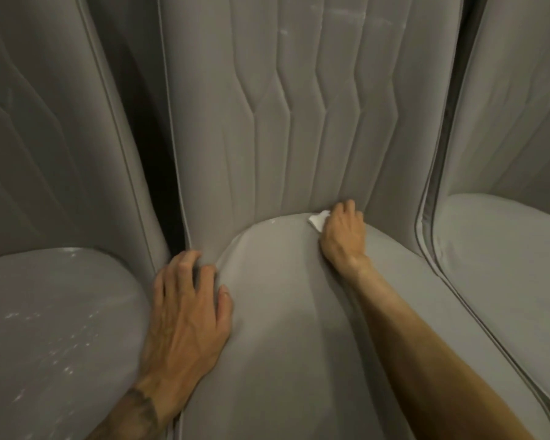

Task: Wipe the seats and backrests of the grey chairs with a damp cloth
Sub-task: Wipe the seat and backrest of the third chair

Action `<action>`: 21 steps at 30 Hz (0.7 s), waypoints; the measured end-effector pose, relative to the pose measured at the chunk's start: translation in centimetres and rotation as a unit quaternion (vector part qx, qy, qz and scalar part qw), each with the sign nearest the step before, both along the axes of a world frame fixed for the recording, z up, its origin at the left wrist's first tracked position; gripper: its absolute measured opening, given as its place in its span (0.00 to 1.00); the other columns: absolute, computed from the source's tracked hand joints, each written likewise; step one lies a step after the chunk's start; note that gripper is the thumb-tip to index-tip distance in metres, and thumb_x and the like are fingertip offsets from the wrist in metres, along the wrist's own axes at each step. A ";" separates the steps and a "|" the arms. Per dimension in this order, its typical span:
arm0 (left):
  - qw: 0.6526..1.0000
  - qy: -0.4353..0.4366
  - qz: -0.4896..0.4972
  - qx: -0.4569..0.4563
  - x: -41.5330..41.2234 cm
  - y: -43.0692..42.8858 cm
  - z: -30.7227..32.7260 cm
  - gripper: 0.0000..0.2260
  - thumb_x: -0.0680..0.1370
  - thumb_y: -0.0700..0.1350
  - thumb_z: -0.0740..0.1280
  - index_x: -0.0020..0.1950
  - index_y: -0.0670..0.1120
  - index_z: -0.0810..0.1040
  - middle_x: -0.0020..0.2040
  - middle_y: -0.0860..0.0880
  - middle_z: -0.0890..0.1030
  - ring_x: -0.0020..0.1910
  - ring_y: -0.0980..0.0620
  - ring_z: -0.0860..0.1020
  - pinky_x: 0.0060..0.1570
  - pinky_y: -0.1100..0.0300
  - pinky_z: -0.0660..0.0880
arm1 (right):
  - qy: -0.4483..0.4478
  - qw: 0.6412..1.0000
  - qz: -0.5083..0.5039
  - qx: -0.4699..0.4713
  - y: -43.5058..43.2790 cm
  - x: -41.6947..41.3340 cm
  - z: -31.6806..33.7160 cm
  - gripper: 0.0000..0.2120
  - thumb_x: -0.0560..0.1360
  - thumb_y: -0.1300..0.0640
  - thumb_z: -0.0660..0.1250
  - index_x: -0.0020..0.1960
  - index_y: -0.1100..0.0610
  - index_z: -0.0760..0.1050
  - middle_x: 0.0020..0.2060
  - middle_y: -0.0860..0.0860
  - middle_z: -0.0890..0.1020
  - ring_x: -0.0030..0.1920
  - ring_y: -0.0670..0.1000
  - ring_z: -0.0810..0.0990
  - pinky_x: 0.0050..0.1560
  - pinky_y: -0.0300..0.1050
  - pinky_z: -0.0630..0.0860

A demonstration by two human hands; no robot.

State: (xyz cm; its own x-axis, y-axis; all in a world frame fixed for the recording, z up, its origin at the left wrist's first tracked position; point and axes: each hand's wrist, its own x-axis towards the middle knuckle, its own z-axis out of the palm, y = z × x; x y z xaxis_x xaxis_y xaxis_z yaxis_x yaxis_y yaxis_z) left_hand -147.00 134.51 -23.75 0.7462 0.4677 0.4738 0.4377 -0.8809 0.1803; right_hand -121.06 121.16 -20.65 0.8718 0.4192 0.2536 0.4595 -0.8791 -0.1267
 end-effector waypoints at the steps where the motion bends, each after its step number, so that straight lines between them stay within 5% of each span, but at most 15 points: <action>1: 1.000 -0.002 0.000 -0.001 0.0 0.0 0.0 0.14 0.81 0.51 0.59 0.59 0.43 0.76 0.70 0.38 0.69 0.67 0.36 0.71 0.71 0.40 0.65 | 0.012 0.999 0.038 0.002 1.7 -0.7 0.0 0.12 0.78 0.66 0.55 0.59 0.65 0.71 0.60 0.62 0.73 0.59 0.63 0.70 0.58 0.54 0.64; 5: 1.000 -0.001 -0.003 -0.003 -0.1 0.1 -0.2 0.15 0.82 0.52 0.58 0.60 0.44 0.76 0.70 0.39 0.68 0.68 0.37 0.71 0.71 0.40 0.66 | 0.006 0.989 0.145 -0.015 3.6 -1.3 -0.1 0.11 0.82 0.62 0.53 0.61 0.61 0.71 0.61 0.60 0.72 0.59 0.62 0.72 0.62 0.55 0.66; 10: 1.000 -0.003 0.003 -0.004 0.0 0.3 -0.3 0.15 0.81 0.51 0.59 0.59 0.43 0.76 0.70 0.39 0.68 0.68 0.37 0.71 0.72 0.40 0.65 | -0.029 0.999 0.022 0.003 1.8 -0.4 -0.5 0.12 0.79 0.66 0.53 0.58 0.62 0.72 0.60 0.61 0.74 0.60 0.62 0.71 0.59 0.53 0.63; 15: 1.000 -0.002 0.001 0.003 -0.1 0.1 0.0 0.14 0.81 0.51 0.59 0.60 0.43 0.76 0.70 0.39 0.68 0.68 0.37 0.71 0.72 0.41 0.65 | 0.005 0.980 0.194 0.046 6.2 -3.7 -0.8 0.11 0.81 0.63 0.55 0.58 0.60 0.74 0.58 0.59 0.74 0.56 0.62 0.72 0.59 0.53 0.64; 21: 1.000 -0.001 -0.001 -0.005 -0.1 0.0 0.0 0.14 0.81 0.51 0.59 0.58 0.44 0.76 0.70 0.39 0.69 0.69 0.37 0.71 0.72 0.41 0.64 | -0.007 0.992 0.116 0.041 5.2 -3.2 -1.1 0.12 0.81 0.64 0.54 0.58 0.61 0.75 0.59 0.60 0.75 0.60 0.61 0.72 0.62 0.53 0.64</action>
